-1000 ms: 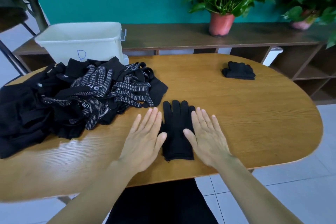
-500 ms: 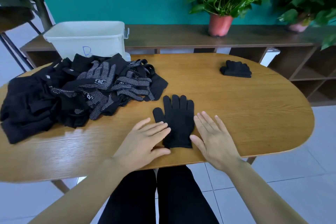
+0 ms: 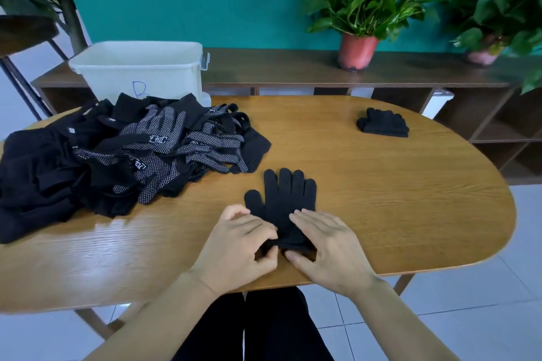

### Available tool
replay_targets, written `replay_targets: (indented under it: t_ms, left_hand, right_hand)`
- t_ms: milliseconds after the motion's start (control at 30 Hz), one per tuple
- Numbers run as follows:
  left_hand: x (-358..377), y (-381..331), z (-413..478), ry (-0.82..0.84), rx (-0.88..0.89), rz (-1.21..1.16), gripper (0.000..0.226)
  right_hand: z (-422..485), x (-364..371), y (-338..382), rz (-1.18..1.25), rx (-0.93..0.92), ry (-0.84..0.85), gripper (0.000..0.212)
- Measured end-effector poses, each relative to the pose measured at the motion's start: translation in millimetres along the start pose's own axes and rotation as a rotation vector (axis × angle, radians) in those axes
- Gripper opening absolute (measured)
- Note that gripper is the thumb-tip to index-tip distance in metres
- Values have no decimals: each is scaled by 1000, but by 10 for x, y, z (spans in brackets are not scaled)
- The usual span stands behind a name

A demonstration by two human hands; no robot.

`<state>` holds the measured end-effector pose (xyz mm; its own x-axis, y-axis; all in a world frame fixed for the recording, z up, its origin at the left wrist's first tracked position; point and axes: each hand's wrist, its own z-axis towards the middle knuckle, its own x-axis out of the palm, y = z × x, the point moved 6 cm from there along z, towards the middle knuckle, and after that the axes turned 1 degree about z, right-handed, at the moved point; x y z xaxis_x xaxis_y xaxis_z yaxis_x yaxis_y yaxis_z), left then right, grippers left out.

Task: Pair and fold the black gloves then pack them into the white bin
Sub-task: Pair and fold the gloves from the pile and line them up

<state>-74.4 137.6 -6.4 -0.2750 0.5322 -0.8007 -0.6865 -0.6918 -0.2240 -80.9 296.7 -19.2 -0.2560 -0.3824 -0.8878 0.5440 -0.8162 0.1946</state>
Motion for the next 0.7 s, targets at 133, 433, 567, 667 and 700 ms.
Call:
replay_targets:
  t_ms: [133,433,567,667,700]
  left_hand:
    - [1,112,-118,182,-155,-24,80]
    - [42,344,107,-53,-461,-60,37]
    - [97,433,210,-124,-616,-50,37]
    - [163,480,254,-95,-686,-31,50]
    - [176,485,266,-84,-702,-28,54]
  right_hand:
    - [52,35,-92,53,28,-81,55]
    - [213,-51,-210,201,274,-317,15]
    - [336,29,-310,242,412,-351,22]
    - [392,114,-357,234,471,-319,31]
    - [410,138,-358,209,478,-298,33]
